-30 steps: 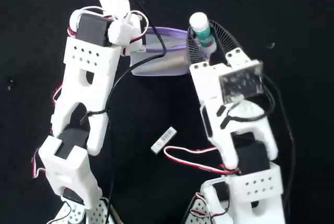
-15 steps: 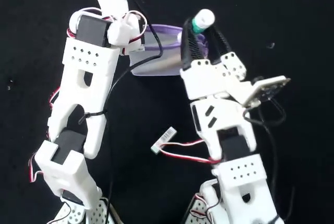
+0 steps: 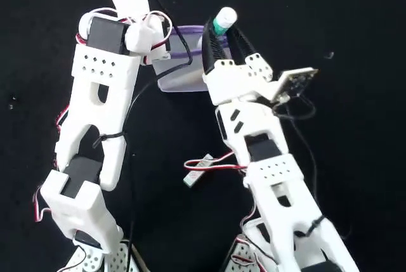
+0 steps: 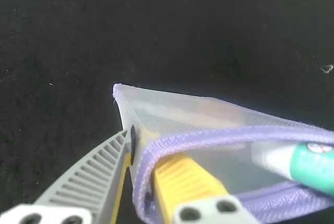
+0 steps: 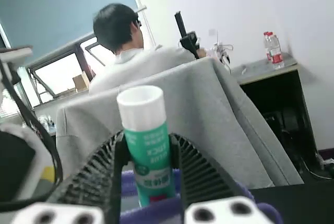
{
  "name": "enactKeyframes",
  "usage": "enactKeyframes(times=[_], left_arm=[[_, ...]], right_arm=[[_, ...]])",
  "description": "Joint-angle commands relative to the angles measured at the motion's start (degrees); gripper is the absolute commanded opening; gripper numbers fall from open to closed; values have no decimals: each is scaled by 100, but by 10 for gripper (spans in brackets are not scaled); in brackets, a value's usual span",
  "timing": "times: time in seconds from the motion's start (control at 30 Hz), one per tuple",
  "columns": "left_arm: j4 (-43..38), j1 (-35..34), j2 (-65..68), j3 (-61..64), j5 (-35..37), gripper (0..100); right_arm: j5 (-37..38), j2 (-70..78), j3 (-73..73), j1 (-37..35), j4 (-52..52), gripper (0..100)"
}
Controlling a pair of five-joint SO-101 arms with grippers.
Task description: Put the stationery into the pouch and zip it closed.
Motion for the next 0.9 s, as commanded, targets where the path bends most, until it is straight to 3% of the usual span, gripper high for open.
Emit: enactKeyframes(times=[0.0,0.2,0.33,0.43,0.7,0.87], left_arm=[[35,-75,9,101,26,29],[35,-84,44,145,18,29],[35,-92,53,154,18,29],[35,-171,53,154,18,29],[18,-330,53,154,18,29],[-18,-760,53,92,18,29]], right_arm=[[-70,365,13,-35,-202,12],[-88,488,40,-9,-202,22],[-88,488,48,-35,-149,145],[-70,479,-75,-44,237,193],[-26,-224,-374,9,1512,198],[1064,-1323,-382,158,2725,195]])
